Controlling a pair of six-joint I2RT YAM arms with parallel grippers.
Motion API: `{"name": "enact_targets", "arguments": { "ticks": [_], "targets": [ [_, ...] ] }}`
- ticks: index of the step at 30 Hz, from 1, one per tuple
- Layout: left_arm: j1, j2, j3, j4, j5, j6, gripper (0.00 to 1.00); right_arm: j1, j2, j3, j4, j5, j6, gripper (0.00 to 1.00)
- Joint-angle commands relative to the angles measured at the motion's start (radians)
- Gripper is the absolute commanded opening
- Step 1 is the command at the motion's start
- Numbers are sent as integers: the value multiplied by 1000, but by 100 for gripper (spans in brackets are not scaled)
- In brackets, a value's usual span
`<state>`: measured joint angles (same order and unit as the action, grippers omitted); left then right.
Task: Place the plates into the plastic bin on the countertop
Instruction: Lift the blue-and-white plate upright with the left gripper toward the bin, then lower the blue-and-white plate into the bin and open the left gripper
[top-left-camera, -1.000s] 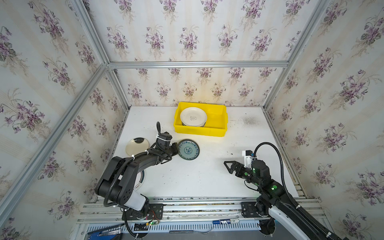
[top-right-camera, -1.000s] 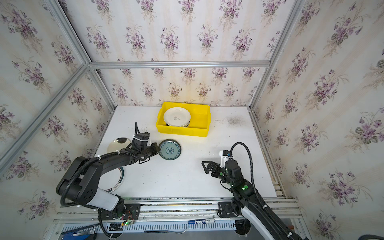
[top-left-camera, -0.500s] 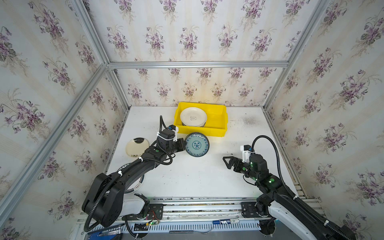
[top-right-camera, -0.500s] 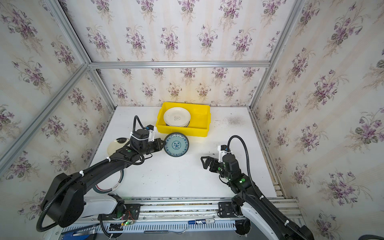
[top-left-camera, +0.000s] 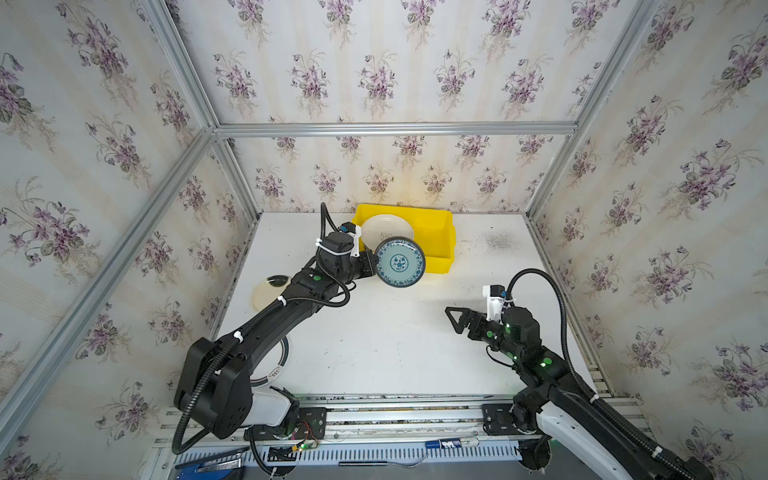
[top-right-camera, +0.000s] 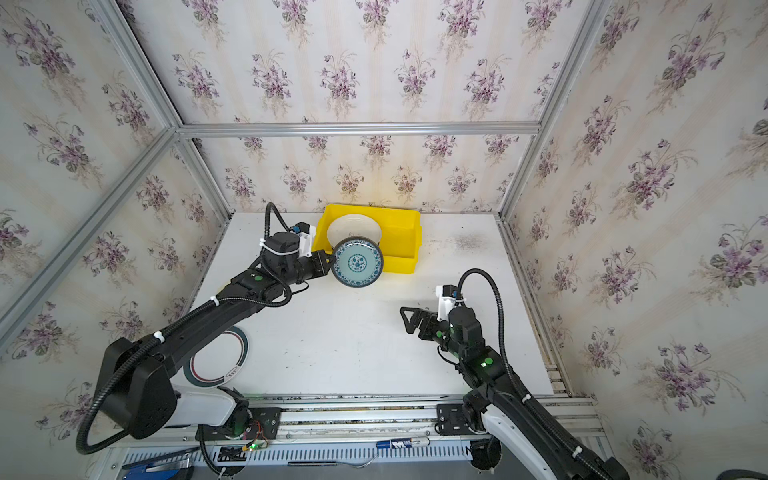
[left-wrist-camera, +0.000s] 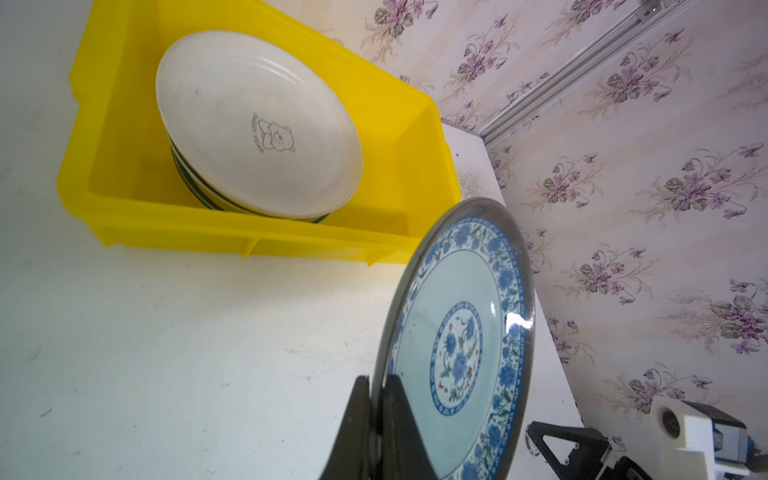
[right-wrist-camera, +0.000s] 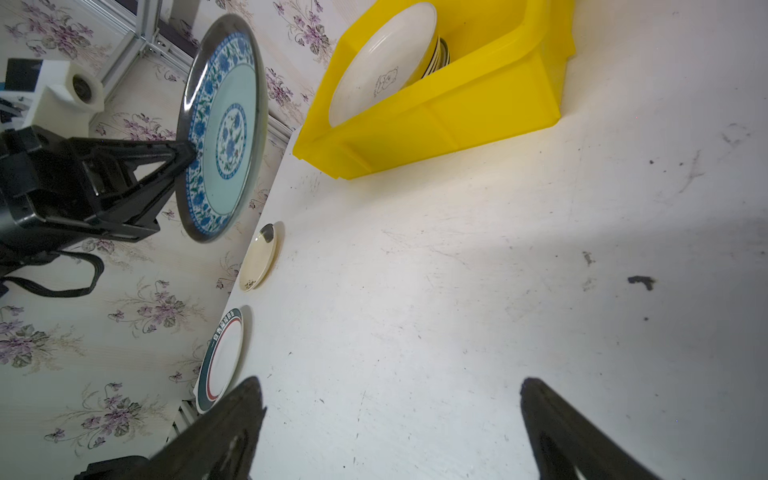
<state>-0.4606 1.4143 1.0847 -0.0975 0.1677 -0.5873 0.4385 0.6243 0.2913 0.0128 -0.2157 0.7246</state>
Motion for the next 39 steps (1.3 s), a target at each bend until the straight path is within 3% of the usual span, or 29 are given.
{"name": "enact_targets", "arguments": {
  "ticks": [1,9,15,27,36,39],
  "targets": [
    [0,37,82,-1,-70,38,0,0,-14,-2,5,10,-13,99],
    [12,209,309,-143,-218,139,0,-1,-71,6,-51,-3,2,99],
    [41,340,442,-179,-265,182,0,-1,-149,-32,-76,-8,25,99],
    [62,649,807,-316,-390,292,0,-1,-131,32,-167,-15,-28,99],
    [63,758,887,-340,-387,313,1,-1,-79,34,-149,7,0,99],
    [63,779,899,-341,-386,320,6,-2,-28,41,-125,-15,4,99]
  ]
}}
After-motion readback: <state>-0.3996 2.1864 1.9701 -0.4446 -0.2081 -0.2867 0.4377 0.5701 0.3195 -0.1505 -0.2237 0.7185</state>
